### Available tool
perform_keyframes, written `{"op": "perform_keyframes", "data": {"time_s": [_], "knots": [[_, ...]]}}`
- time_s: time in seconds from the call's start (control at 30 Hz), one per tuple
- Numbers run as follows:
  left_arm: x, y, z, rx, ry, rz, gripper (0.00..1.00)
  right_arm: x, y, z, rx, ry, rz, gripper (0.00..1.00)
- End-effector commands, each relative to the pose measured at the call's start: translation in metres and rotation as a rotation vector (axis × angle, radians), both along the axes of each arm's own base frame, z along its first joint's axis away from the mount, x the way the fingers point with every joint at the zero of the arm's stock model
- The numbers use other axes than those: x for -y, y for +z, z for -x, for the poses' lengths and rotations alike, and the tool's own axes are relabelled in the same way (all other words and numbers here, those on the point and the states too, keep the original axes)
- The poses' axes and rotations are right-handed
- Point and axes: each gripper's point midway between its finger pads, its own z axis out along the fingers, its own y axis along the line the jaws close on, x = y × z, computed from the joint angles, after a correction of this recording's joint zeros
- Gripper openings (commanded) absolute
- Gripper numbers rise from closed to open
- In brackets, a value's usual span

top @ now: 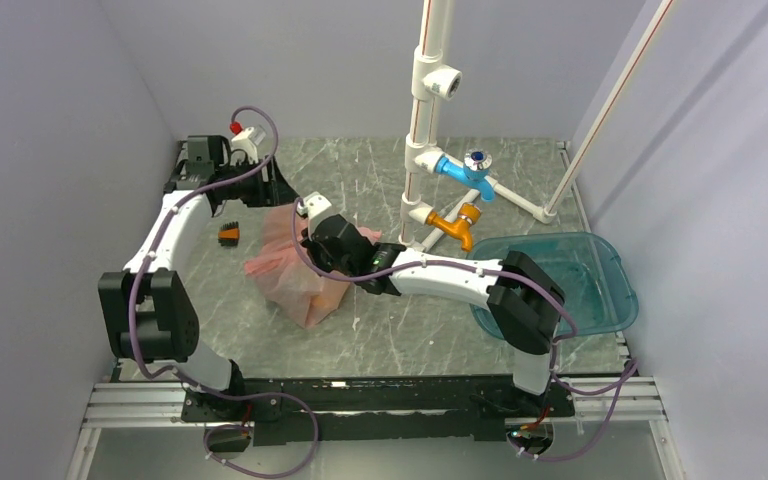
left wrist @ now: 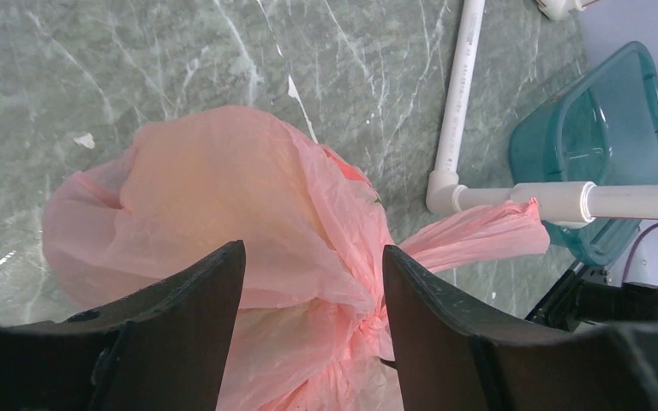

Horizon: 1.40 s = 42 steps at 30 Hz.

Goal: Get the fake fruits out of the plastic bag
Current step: Untie the plastic bag at the center of the board.

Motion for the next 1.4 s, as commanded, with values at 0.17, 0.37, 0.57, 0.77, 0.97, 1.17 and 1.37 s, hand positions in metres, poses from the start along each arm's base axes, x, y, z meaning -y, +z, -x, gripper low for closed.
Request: {"op": "perform_keyframes", "data": {"time_s": [0.17,0.37,0.57,0.77,0.97,1.17,1.37], "knots": [[0.021,-0.013,0.012,-0.086,0.008,-0.130,0.66,-0.004,0.038,-0.014,0.074,-0.026,-0.044,0.00],[0.012,-0.014,0.016,-0.057,0.073,-0.214,0.71,-0.002,0.035,-0.013,0.059,-0.033,-0.040,0.00],[0.013,-0.024,0.015,-0.105,0.056,-0.234,0.59,-0.001,0.036,-0.009,0.059,-0.036,-0.040,0.00],[0.017,-0.018,0.020,-0.067,0.022,-0.238,0.68,-0.003,0.034,-0.009,0.049,-0.037,-0.035,0.00],[0.032,-0.017,0.026,-0.051,-0.029,-0.225,0.65,-0.001,0.036,-0.008,0.054,-0.050,-0.036,0.00],[0.026,-0.012,0.018,-0.043,-0.002,-0.226,0.02,0.007,0.031,0.002,0.042,-0.040,-0.003,0.00],[0.007,-0.002,0.010,0.007,0.100,-0.202,0.00,0.012,0.016,0.030,0.093,-0.042,0.076,0.00]]}}
